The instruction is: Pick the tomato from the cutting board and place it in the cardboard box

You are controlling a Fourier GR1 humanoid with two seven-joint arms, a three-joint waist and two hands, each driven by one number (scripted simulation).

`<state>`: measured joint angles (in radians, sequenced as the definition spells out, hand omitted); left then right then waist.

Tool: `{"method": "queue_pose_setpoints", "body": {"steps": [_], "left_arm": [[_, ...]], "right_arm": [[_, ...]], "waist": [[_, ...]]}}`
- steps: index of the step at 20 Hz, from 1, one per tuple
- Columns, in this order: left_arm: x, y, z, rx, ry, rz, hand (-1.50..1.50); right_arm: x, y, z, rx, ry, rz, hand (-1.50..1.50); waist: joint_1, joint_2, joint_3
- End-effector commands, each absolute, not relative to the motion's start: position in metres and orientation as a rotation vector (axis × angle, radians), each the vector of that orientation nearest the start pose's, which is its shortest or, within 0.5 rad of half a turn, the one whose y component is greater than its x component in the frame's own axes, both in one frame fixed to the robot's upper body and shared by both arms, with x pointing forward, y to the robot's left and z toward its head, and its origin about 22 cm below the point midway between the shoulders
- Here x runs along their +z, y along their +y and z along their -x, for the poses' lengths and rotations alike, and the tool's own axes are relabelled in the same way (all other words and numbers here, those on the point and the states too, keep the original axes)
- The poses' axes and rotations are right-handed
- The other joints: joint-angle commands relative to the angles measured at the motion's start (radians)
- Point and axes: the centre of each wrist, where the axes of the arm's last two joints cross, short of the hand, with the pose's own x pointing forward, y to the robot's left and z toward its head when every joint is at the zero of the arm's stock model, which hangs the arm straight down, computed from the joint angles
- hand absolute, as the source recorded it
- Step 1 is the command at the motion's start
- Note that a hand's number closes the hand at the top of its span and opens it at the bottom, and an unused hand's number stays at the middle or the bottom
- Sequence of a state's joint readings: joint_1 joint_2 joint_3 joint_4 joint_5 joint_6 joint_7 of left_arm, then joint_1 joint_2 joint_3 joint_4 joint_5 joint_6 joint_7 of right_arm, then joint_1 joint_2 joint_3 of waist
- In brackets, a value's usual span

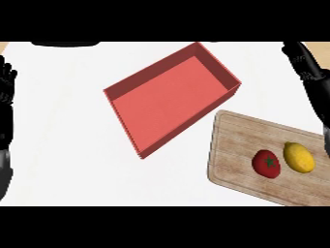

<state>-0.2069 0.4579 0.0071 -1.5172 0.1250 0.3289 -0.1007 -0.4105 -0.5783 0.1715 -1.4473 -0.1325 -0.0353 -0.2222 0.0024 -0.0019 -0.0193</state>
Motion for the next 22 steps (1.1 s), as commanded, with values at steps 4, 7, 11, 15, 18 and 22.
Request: {"method": "queue_pose_setpoints", "body": {"steps": [4, 7, 11, 15, 18, 22], "left_arm": [[0.060, 0.286, -0.281, -0.225, -1.746, -0.301, 0.00], [0.045, 0.288, -0.275, -0.201, -1.675, -0.285, 0.00], [0.042, 0.263, -0.271, -0.322, -1.649, -0.136, 0.00], [0.034, 0.249, -0.268, -0.357, -1.608, -0.069, 0.00], [0.037, 0.244, -0.269, -0.401, -1.606, -0.040, 0.00], [0.038, 0.240, -0.269, -0.412, -1.587, -0.037, 0.00]], "right_arm": [[0.036, -0.306, -0.297, -0.001, -1.599, 0.493, -1.50], [0.120, -0.310, -0.319, -0.290, -2.067, 0.609, -1.50], [-0.049, -0.360, -0.219, 0.158, -1.182, 1.054, -1.50], [-0.066, -0.350, -0.192, 0.296, -1.133, 1.230, -1.50], [-0.061, -0.348, -0.189, 0.305, -1.093, 1.312, -1.50], [-0.065, -0.326, -0.177, 0.327, -1.003, 1.278, -1.50]], "waist": [[-0.099, 0.001, 0.020], [-0.211, -0.103, 0.042], [-0.144, 0.015, 0.006], [-0.099, 0.001, 0.001], [-0.075, -0.005, -0.001], [-0.060, -0.006, -0.004]]}}
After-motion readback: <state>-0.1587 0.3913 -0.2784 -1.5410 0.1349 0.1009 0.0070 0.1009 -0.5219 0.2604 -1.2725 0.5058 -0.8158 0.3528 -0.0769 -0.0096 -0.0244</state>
